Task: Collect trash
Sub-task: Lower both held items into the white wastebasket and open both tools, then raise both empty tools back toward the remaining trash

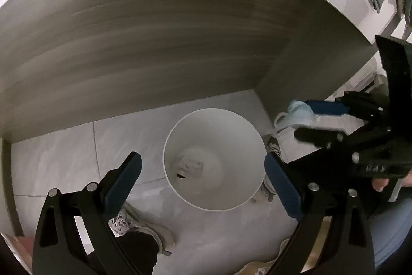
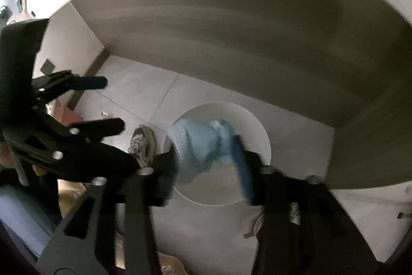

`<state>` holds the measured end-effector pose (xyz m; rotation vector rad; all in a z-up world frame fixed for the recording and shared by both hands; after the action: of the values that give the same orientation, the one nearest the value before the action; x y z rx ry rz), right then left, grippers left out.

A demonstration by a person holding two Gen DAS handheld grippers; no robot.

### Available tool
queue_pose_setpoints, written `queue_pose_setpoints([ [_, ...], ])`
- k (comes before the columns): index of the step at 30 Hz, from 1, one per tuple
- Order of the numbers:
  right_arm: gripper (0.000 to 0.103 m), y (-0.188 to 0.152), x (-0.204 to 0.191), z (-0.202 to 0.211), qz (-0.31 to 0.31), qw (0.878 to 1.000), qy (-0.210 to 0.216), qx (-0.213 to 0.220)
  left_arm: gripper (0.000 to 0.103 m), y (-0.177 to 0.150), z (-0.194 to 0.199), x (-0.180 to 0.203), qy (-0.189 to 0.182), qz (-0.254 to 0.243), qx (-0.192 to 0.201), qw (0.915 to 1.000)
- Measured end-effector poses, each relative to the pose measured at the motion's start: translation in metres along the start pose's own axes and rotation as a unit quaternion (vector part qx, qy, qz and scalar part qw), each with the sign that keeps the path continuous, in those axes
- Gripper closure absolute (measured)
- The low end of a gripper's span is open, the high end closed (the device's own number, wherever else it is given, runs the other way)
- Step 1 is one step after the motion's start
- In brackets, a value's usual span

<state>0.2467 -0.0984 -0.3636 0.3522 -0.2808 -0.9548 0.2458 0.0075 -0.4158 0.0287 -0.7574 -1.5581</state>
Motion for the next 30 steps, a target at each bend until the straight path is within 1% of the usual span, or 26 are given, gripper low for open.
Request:
queue_pose_setpoints([
  [1,0.026,0.0,0.002,-0.002,-0.002,1.0,-0.006,-0.002,0.009,0.0,0.001,-0.002,0.0,0.001,0.0,1.0],
  [2,0.025,0.001,0.002,-0.004,-0.003,1.0,-0.009,-0.002,0.009,0.0,0.001,-0.003,-0.001,0.002,0.0,1.0],
  [6,0.025,0.002,0.001,-0.004,0.005,1.0,-0.021,0.002,0.009,0.004,0.006,0.0,-0.004,0.005,0.004,1.0],
  [9,0.025,-0.001,0.0,0.001,0.002,1.0,-0.023,0.005,0.009,0.006,0.012,0.002,-0.002,-0.002,0.009,1.0],
  [12,0.025,-0.004,0.002,0.015,-0.003,1.0,-0.025,0.018,0.009,0.006,0.027,0.01,0.0,-0.012,0.018,0.9998],
  [16,0.025,-0.007,0.003,0.045,-0.01,0.999,-0.024,0.044,0.009,0.004,0.055,0.024,0.004,-0.02,0.034,0.9992],
  [20,0.025,-0.005,0.0,0.09,-0.018,0.997,-0.013,0.072,0.009,0.005,0.097,0.052,0.005,-0.031,0.062,0.9976],
  [22,0.024,0.0,0.002,0.125,-0.025,0.995,-0.006,0.096,0.009,0.009,0.122,0.066,0.008,-0.04,0.079,0.996],
  [24,0.013,0.007,0.006,0.163,-0.032,0.992,-0.01,0.125,0.009,0.017,0.149,0.083,0.011,-0.046,0.098,0.9941],
  [25,0.005,0.01,0.007,0.176,-0.036,0.99,-0.014,0.135,0.008,0.02,0.16,0.089,0.013,-0.048,0.104,0.9933],
  [27,0.005,0.019,0.012,0.212,-0.043,0.986,-0.023,0.16,0.006,0.032,0.187,0.102,0.019,-0.053,0.121,0.991],
  [30,0.005,0.039,0.023,0.268,-0.041,0.977,-0.029,0.207,0.006,0.056,0.225,0.123,0.028,-0.063,0.15,0.9863],
])
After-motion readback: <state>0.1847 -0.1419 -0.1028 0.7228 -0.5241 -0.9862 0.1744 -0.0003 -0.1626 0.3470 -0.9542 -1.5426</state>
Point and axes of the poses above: each gripper's, at about its wrist camera, not at the fingertips, and z roughly against the way its jaws point, x to its right, y to its top, the point moved 7 cm from there along -z, roughly the way its jaws point, and after that the axes turned 15 degrees about -y, right-handed, at the moved point
